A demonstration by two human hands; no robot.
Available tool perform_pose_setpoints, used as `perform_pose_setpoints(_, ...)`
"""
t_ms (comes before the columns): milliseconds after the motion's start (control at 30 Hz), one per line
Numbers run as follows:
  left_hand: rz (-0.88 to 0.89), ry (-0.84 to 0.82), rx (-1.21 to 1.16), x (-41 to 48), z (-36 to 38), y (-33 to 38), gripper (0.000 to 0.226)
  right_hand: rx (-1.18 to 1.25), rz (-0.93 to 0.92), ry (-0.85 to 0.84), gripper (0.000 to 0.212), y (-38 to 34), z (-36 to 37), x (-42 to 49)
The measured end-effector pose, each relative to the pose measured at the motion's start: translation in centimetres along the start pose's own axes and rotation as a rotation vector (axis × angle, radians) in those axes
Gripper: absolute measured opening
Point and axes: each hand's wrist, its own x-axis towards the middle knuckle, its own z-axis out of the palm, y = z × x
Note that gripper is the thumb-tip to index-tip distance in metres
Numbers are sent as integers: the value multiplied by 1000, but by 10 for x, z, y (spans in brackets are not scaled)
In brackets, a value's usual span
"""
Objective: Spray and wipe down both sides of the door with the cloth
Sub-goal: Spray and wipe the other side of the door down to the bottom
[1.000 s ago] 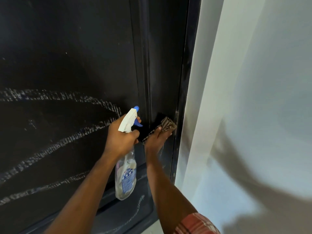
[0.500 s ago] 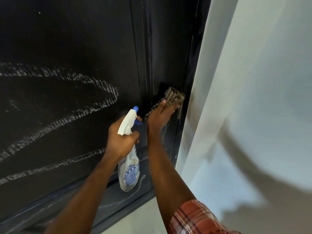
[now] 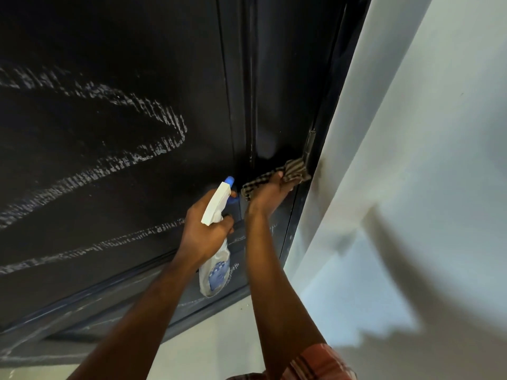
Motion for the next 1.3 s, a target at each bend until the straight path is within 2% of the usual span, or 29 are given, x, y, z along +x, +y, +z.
perform_pose_setpoints(133, -18, 2, -3, 4, 3, -6, 48, -136, -62, 8, 62, 14, -15, 2)
perform_pose_setpoints(267, 13, -3, 18, 2, 2, -11, 51, -166, 176, -36, 56, 50, -57, 18)
perform_pose_setpoints(333, 25, -7, 27, -1, 2, -12, 53, -211, 241, -85, 60, 59, -68, 22)
perform_pose_setpoints(400, 21, -8, 37, -5, 3, -13, 53, -149, 260, -58, 63, 55, -68, 15)
perform_pose_setpoints(500, 18, 9, 42, -13, -1, -13, 50, -167, 53, -52, 49, 40, -56, -8)
perform_pose_setpoints(633, -7, 104, 45, -32, -20, -16, 53, -276, -199, -222, 58, 51, -43, -42)
perform_pose_setpoints(800, -31, 271, 27, -71, -60, -39, 57, -392, -277, -306, 65, 59, -29, -74)
perform_pose_setpoints(900, -5, 317, 84, -94, -92, -56, 72, -431, -412, -327, 74, 72, -18, -94)
perform_pose_setpoints(967, 5, 330, 119, -112, -114, -68, 73, -491, -571, -402, 73, 90, -11, -122)
perform_pose_setpoints(1100, 27, 390, 159, -143, -161, -94, 71, -690, -940, -624, 54, 128, -3, -199)
perform_pose_setpoints(1167, 38, 379, 191, -154, -179, -105, 66, -810, -1106, -680, 55, 143, -6, -215)
perform_pose_setpoints(1233, 37, 350, 226, -159, -188, -112, 59, -832, -1128, -663, 57, 143, -8, -203)
perform_pose_setpoints(1300, 24, 330, 236, -162, -190, -118, 51, -813, -980, -563, 57, 132, -13, -175)
